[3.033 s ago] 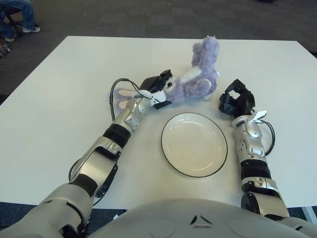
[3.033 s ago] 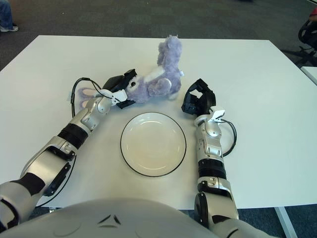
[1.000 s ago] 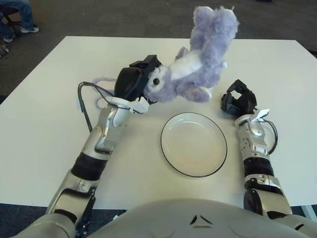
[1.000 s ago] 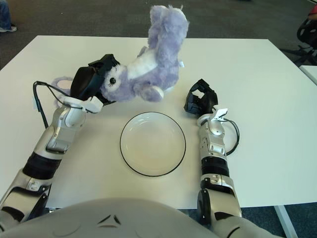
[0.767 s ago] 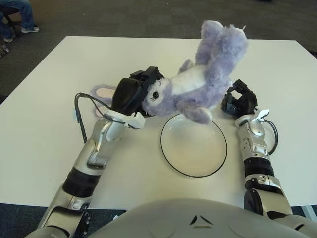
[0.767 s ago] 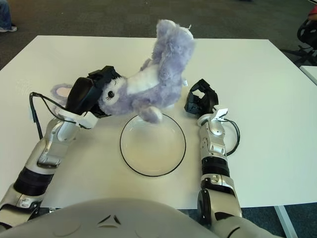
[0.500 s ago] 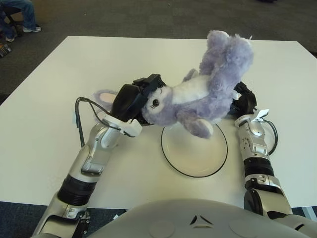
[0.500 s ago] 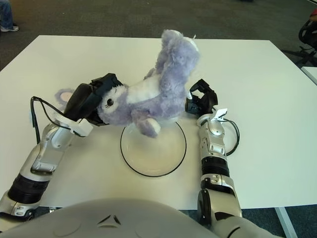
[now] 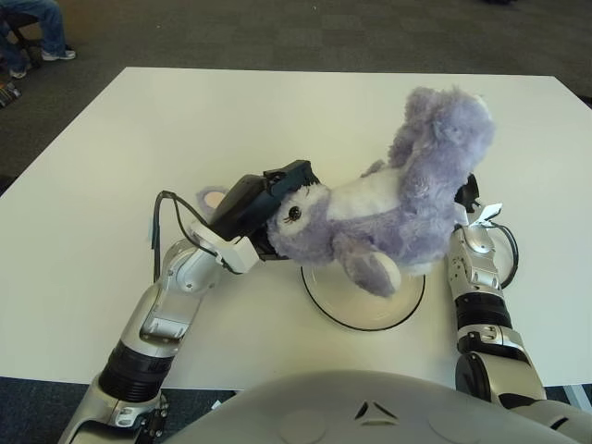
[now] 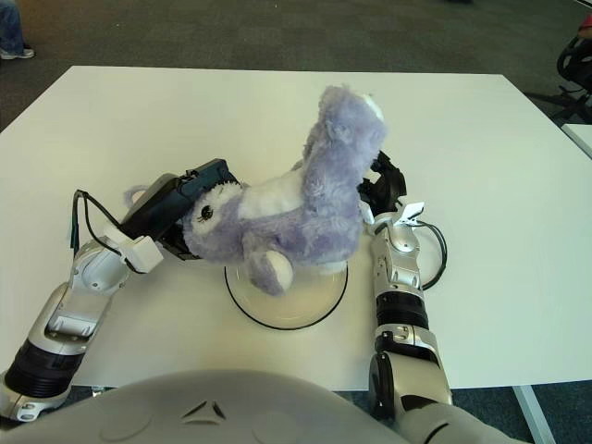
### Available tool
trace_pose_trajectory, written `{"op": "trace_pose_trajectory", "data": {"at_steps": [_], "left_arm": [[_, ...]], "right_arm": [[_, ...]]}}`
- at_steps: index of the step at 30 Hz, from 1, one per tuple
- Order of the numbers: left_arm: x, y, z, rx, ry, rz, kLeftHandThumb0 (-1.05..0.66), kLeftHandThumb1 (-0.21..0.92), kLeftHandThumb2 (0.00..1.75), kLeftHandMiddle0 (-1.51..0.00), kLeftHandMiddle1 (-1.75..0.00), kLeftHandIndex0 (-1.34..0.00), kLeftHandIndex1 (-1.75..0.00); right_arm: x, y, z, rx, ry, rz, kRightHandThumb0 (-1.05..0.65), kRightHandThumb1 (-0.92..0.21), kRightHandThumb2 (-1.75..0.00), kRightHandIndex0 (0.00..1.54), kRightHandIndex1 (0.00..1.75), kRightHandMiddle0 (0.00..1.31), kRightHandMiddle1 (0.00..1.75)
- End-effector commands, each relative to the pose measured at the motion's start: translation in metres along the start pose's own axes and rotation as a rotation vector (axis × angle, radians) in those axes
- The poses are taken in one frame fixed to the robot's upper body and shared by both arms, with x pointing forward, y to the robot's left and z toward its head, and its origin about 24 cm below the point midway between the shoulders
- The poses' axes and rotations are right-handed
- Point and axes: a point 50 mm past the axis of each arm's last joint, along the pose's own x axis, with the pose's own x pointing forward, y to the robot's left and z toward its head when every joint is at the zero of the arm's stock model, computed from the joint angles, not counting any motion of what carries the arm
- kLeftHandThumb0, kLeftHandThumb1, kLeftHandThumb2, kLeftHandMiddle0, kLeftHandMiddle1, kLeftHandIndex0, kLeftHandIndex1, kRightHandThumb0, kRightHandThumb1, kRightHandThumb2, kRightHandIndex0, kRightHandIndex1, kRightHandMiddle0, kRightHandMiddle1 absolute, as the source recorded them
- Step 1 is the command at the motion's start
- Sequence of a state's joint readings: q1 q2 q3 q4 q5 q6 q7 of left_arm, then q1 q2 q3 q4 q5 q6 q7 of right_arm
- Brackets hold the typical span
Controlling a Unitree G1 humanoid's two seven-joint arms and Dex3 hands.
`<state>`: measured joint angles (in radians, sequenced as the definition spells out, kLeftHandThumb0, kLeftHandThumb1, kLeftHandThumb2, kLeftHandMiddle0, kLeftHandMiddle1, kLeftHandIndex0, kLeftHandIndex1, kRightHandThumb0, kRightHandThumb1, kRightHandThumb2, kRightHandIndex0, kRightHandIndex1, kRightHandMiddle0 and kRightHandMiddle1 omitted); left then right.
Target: Put the doll into the plate.
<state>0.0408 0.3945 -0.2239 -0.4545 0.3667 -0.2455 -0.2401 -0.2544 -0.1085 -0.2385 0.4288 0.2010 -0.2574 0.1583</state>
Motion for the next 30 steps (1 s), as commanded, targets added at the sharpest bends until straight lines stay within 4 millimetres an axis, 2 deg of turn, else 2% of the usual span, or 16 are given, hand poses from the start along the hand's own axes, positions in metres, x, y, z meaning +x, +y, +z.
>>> {"op": "trace_pose_trajectory", "data": {"at_steps": [1,30], "left_arm": [[-0.0021,-0.0005,0.0024,0.006,-0.006,-0.027,0.47,0.29,1.35,-0.63,-1.75,-0.76,-1.75],[0.0008,-0.0059,0.0009,0.080,-0.045,-0.068,0.46,0.32,1.31,-0.60,-1.75,-0.74,-1.75]], "right_arm": [[-0.0031,-0.0027,-0.0066,-0.002,0.031,-0.003,-0.52,-0.23,-1.42,1.27,1.75,0.69,1.75],[-0.0028,-0.0023,-0.0068,0.005,0.040,0.007,-0.51,-0.23,-1.41,1.26,1.75,0.68,1.75]]}}
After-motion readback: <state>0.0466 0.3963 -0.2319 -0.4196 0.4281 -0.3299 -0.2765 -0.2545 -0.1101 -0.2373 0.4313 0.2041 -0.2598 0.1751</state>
